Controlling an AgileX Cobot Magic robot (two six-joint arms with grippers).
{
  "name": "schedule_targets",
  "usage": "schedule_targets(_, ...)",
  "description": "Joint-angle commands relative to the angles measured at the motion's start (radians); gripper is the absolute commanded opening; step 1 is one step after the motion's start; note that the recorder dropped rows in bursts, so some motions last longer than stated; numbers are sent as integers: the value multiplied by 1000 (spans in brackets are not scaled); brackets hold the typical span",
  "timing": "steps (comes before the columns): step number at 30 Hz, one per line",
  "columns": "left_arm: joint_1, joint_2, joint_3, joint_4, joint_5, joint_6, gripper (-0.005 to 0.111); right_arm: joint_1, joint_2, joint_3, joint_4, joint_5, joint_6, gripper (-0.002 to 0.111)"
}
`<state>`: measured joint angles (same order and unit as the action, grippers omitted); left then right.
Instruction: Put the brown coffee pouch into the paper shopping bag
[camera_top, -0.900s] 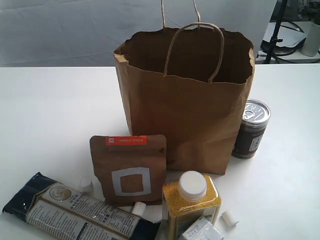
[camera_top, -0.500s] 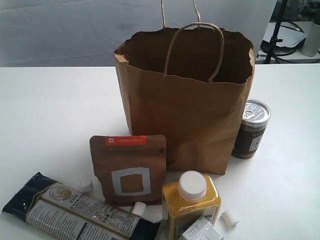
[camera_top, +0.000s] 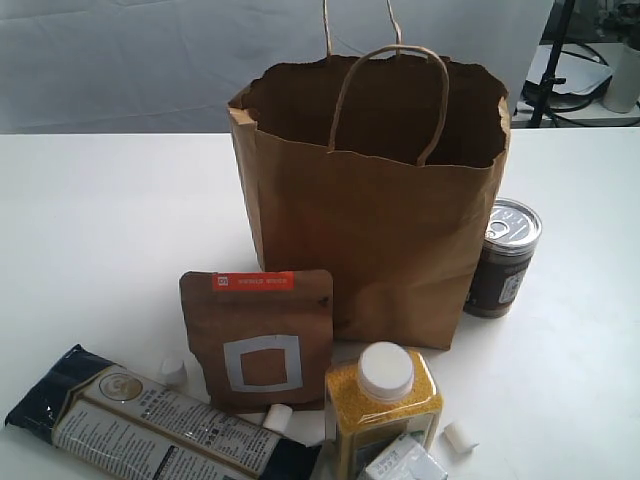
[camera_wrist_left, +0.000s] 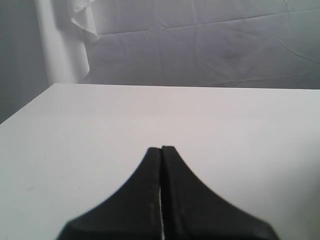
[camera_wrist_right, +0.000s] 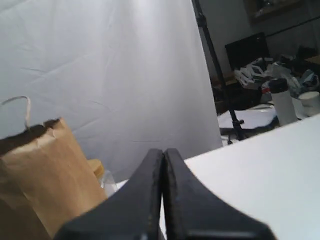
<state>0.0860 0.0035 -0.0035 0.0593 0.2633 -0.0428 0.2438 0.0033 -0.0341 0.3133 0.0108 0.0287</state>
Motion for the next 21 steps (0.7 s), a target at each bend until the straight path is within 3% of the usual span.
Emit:
schedule_targets(1, 4, -3, 4, 5, -4, -3, 0, 149, 69, -214, -69, -11, -6, 0)
schedule_targets(4, 4, -3, 4, 5, -4, -3, 0, 313, 233, -401, -116, 136, -77, 0)
schedule_targets(6, 4, -3, 4, 5, -4, -3, 0, 467, 422, -573, -60, 295, -286, 0)
schedule_targets(11, 4, -3, 4, 5, -4, -3, 0, 679, 765, -875, 37, 589, -558, 0)
schedule_targets(16, 4, -3, 4, 5, -4, -3, 0, 766, 1131, -1186, 35, 896, -624, 1)
schedule_targets(21, 4, -3, 4, 5, -4, -3, 0, 783, 1398, -1402, 35, 1123, -634, 22)
